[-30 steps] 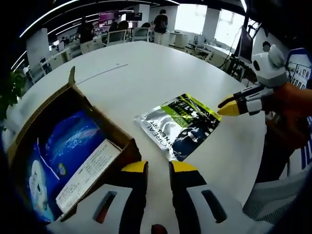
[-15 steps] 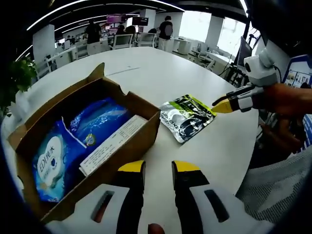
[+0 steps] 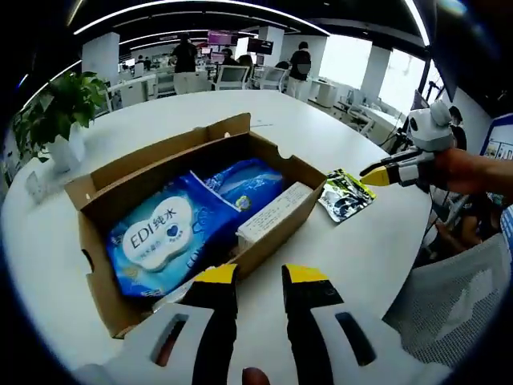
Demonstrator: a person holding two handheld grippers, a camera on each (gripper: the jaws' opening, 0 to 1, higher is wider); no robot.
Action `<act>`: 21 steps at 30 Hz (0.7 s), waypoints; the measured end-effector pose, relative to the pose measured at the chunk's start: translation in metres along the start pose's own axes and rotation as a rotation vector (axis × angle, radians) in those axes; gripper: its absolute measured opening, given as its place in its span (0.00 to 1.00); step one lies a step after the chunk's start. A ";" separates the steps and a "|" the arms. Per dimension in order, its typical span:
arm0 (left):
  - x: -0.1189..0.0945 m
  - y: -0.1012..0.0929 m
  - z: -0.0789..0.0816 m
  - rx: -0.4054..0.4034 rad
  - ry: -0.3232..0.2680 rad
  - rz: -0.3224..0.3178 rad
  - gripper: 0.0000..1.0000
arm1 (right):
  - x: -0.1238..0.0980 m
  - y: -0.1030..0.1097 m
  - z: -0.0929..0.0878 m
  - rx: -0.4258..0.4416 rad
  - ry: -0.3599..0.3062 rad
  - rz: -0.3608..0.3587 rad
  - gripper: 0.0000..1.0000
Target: Operate the shoe box by opening the lid, removing the specified soft item, and placing it in the target area until the item is outside and the box remains undamaged.
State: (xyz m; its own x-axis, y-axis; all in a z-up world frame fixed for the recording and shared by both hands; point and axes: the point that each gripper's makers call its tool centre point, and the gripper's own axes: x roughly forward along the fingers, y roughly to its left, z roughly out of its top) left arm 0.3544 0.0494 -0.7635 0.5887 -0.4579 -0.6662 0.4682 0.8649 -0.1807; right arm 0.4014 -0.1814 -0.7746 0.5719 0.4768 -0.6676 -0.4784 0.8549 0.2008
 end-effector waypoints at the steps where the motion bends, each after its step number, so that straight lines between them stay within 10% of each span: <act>1: -0.004 0.003 0.000 -0.026 -0.008 0.000 0.19 | 0.002 0.006 0.006 -0.009 -0.004 0.009 0.18; 21: -0.061 0.073 -0.010 -0.127 -0.103 0.080 0.22 | 0.051 0.096 0.067 -0.107 -0.035 0.145 0.16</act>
State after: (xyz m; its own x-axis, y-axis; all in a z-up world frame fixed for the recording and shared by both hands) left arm 0.3460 0.1430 -0.7434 0.6880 -0.3999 -0.6056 0.3342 0.9153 -0.2248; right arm 0.4294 -0.0611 -0.7419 0.5134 0.6022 -0.6114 -0.6248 0.7507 0.2147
